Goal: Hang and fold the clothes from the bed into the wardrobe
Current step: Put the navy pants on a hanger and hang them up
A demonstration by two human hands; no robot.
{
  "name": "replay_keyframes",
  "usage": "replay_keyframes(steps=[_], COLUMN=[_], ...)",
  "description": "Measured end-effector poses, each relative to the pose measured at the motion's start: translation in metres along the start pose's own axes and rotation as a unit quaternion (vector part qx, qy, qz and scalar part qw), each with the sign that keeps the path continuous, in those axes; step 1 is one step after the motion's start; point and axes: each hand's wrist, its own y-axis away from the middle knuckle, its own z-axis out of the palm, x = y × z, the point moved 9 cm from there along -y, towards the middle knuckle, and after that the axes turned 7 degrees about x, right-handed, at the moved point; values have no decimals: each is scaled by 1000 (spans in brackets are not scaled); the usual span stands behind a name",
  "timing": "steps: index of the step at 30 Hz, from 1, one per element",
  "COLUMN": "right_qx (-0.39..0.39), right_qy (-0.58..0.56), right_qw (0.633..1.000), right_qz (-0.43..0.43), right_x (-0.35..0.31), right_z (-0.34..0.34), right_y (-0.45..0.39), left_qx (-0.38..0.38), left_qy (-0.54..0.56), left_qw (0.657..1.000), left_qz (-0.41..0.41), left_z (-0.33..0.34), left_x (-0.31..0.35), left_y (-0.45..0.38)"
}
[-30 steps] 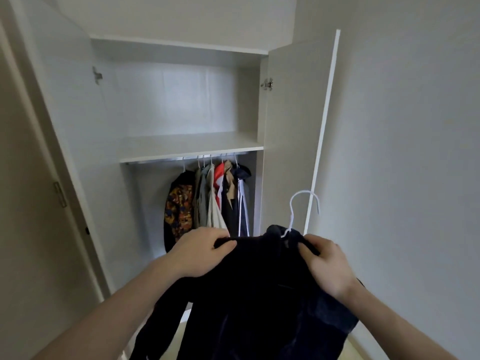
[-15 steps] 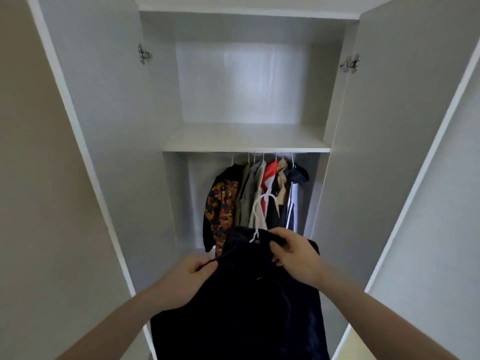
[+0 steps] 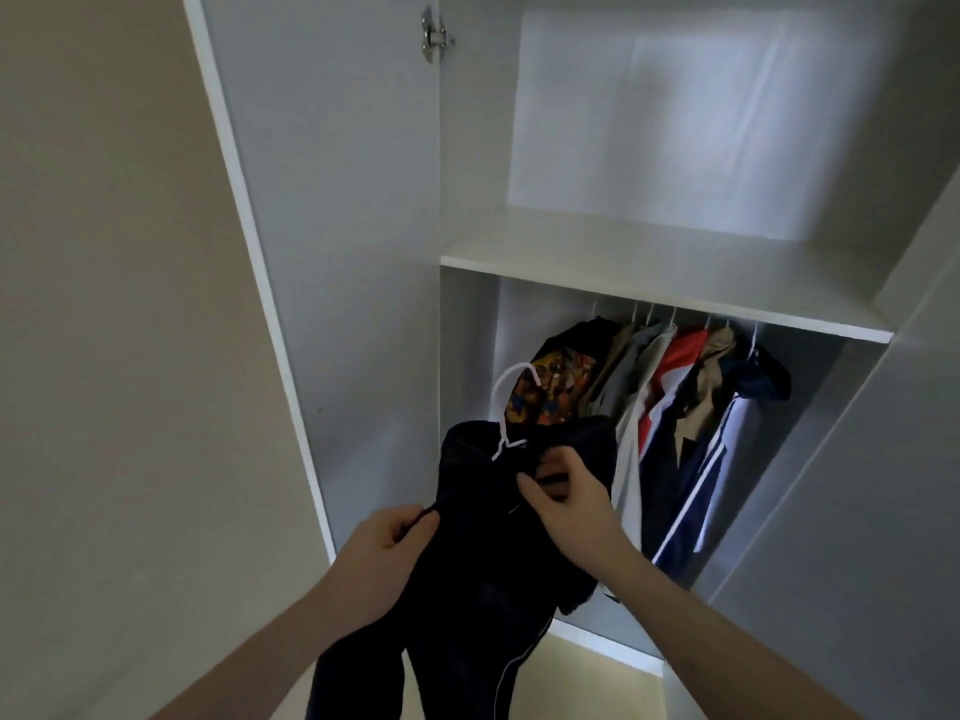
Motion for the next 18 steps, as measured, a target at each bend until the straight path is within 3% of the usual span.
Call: replay_keyframes(steps=[5,9,13,18], right_qx=[4,18,3,41], right_qy=[44,8,51,85], right_qw=[998,1000,999,995], right_qz=[-41,18,-9,27], right_x=[-9,0,19,61], right_z=[45,61,53,17], right_y=[-45,-79,-95,-129], left_qx=[8,39,70,97], left_qy=[7,23,45,34], left_qw=[1000,999,996,992], left_qz=[-7,-29,-44,-68], left_z=[-5,-8,-15,-16], left_x=[0,-8,-28,-54], left_y=[-40,-72,-90,-102])
